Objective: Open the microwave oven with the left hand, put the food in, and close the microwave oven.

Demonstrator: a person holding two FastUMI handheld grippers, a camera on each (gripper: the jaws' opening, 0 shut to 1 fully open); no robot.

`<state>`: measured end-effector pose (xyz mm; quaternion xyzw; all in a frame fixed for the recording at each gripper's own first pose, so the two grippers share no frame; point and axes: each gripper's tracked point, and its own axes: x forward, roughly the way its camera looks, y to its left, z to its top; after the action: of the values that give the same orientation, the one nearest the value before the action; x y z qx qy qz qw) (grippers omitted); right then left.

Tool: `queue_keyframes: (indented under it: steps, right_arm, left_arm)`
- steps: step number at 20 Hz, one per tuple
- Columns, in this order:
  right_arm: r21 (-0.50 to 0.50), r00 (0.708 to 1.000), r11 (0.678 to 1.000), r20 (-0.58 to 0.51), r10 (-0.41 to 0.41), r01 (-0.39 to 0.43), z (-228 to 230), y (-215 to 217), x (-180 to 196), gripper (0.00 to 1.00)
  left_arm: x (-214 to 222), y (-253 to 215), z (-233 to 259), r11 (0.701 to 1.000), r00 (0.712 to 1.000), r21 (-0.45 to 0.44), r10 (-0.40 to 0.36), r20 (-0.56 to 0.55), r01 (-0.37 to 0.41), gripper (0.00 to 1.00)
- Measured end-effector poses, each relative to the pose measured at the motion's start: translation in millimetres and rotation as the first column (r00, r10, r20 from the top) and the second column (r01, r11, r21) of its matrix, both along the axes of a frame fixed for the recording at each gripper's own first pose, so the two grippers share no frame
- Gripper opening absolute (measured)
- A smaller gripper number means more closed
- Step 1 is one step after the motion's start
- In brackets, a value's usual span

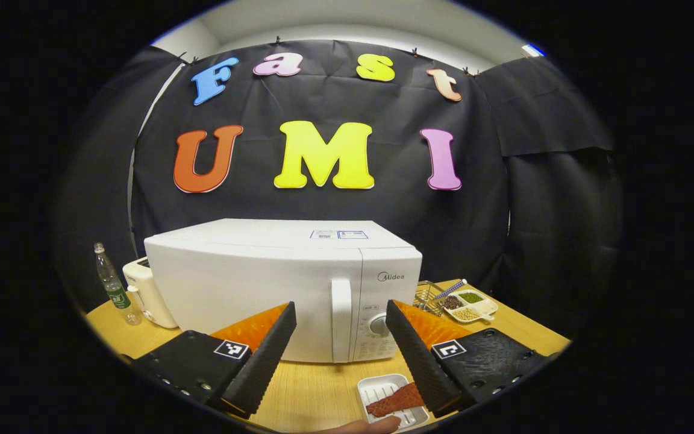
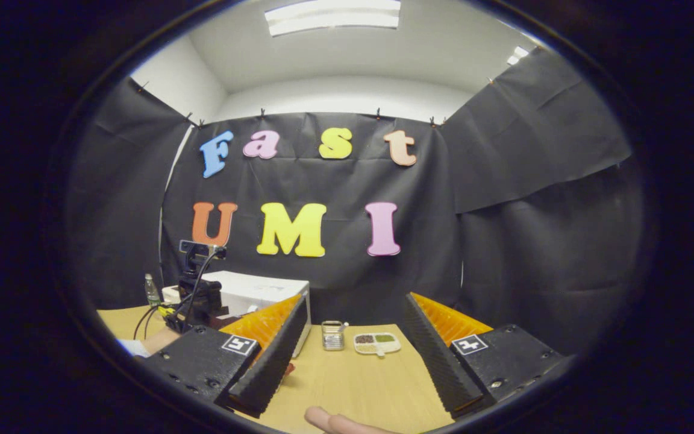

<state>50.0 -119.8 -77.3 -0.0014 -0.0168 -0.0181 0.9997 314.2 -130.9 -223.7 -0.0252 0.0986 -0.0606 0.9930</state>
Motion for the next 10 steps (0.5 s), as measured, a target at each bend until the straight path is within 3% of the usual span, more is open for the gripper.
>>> queue_keyframes:
  steps: [1, 4, 5, 6, 7, 8, 10]
  right_arm:
    - [0.001, 1.0, 1.0, 0.003, 0.006, -0.006, -1.5, -2.1, 0.9, 1.0]
    - [0.01, 0.999, 1.0, 0.03, 0.016, -0.016, -3.4, -9.3, 1.2, 1.0]
    - [0.006, 0.999, 1.0, 0.032, 0.017, -0.017, -6.5, -11.3, 1.7, 0.94]
    - [0.004, 0.999, 1.0, 0.032, 0.016, -0.016, -7.7, -13.9, 2.6, 1.0]
    - [0.002, 0.999, 1.0, 0.031, 0.018, -0.018, -8.7, -15.5, 2.9, 0.94]
    - [0.005, 0.999, 1.0, 0.041, 0.019, -0.019, -8.0, -17.2, 3.3, 1.0]
    - [-0.004, 0.999, 1.0, 0.043, 0.005, -0.005, -10.2, -24.2, 5.4, 0.94]
  left_arm:
    - [4.6, -2.8, -6.0, 1.0, 1.0, 0.002, 0.001, -0.01, -0.001, 0.94]
    - [20.0, -3.6, -17.6, 1.0, 1.0, 0.022, 0.013, -0.011, -0.013, 0.89]
    - [24.1, -2.6, -22.8, 1.0, 1.0, 0.021, 0.018, -0.012, -0.018, 0.85]
    - [28.8, -3.9, -25.0, 1.0, 1.0, 0.006, 0.012, -0.008, -0.012, 0.83]
    - [34.8, -7.3, -26.1, 1.0, 1.0, -0.011, -0.001, -0.005, 0.001, 0.8]
    - [39.4, -7.1, -31.8, 1.0, 1.0, -0.024, 0.0, -0.014, 0.0, 0.64]
    - [46.4, -4.8, -39.8, 1.0, 0.999, 0.003, 0.009, -0.032, -0.009, 0.56]
